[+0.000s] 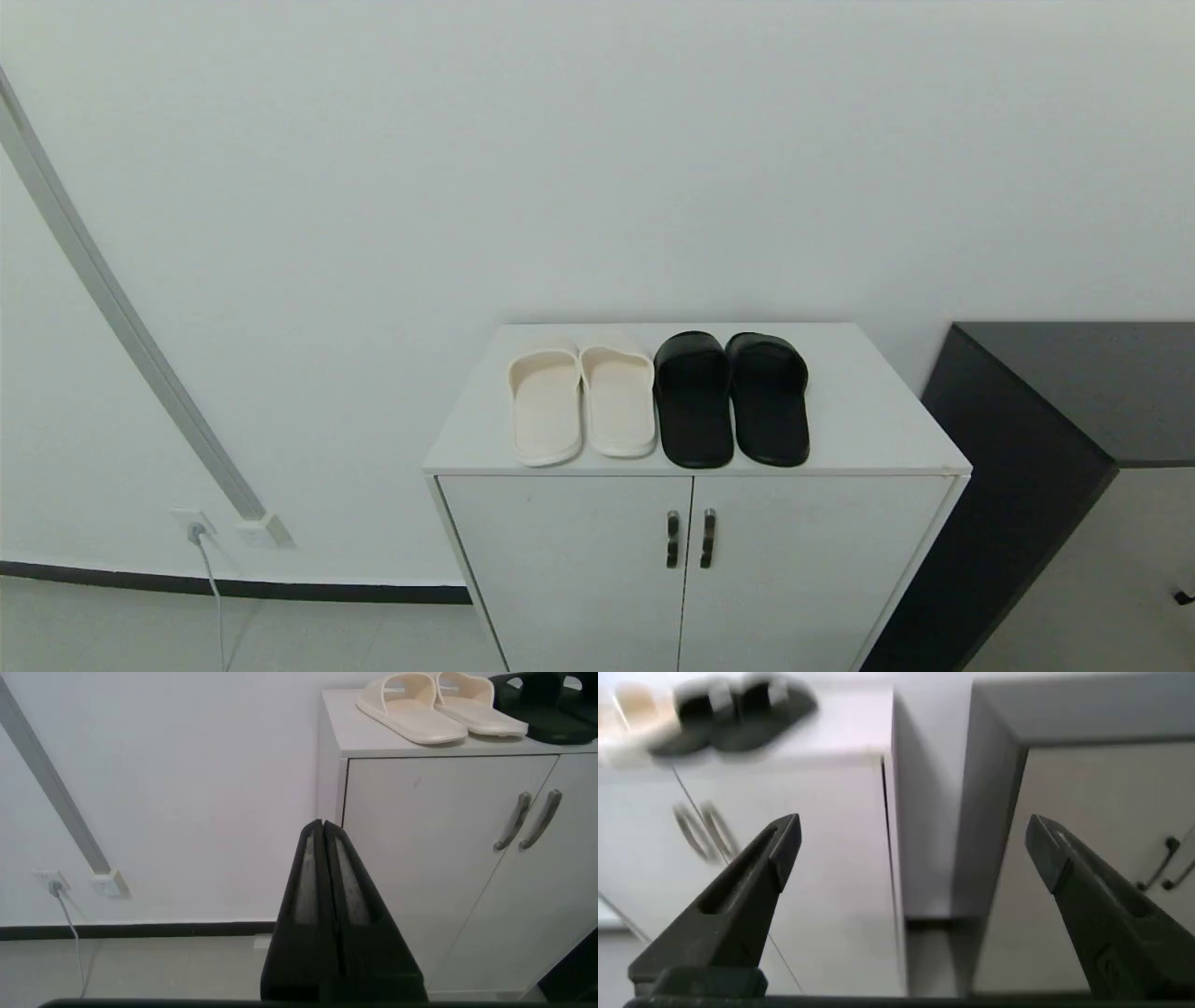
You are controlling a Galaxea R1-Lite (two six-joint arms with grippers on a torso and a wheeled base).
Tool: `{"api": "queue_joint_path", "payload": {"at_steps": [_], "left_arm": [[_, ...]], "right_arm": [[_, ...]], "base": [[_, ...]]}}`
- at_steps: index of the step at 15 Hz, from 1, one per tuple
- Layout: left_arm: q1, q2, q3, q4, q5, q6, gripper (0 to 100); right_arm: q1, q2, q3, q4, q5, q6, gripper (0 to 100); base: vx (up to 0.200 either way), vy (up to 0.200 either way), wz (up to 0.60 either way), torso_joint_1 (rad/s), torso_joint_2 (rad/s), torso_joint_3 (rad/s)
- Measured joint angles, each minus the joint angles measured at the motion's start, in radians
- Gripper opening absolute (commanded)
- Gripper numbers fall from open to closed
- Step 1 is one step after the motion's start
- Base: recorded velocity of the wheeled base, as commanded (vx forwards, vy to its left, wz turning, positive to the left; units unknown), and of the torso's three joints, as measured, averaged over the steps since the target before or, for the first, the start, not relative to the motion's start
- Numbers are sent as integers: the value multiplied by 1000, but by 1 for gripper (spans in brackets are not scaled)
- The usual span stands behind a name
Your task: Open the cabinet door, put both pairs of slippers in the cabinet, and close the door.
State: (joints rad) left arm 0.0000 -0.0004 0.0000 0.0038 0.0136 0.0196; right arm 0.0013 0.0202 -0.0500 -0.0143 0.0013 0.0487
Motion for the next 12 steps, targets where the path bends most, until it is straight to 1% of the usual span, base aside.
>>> {"api": "queue_joint_path", "payload": {"at_steps": [1, 2, 3, 5, 8, 10, 11, 12], "left_arm": [[0, 0, 0, 0, 0, -5, 0], [0, 0, 0, 0, 0, -10, 0], [0, 0, 0, -1, -1, -13, 0], [0, 0, 0, -1, -4, -11, 0], [0, 0, 0, -1, -5, -9, 0], [0, 0, 0, 0, -1, -8, 0], [0, 0, 0, 0, 0, -12, 0], [0, 0, 0, -1, 0, -14, 0]], "right_arm": [[0, 34, -63, 13, 9, 13, 100], [2, 86, -124, 39, 28, -1, 100], [2, 135, -157, 52, 51, -17, 100], [4, 253, -150, 56, 119, -37, 100], [27, 480, -144, -29, 172, -42, 100], [94, 658, -192, -94, 171, -10, 100], [162, 753, -236, -124, 145, 21, 100], [256, 839, -282, -147, 101, 56, 100]], "base": [[0, 0, 0, 0, 0, 0], [0, 0, 0, 0, 0, 0], [0, 0, 0, 0, 0, 0], [0, 0, 0, 0, 0, 0], [0, 0, 0, 0, 0, 0], [0, 0, 0, 0, 0, 0], [0, 0, 0, 0, 0, 0], [0, 0, 0, 0, 0, 0]]}}
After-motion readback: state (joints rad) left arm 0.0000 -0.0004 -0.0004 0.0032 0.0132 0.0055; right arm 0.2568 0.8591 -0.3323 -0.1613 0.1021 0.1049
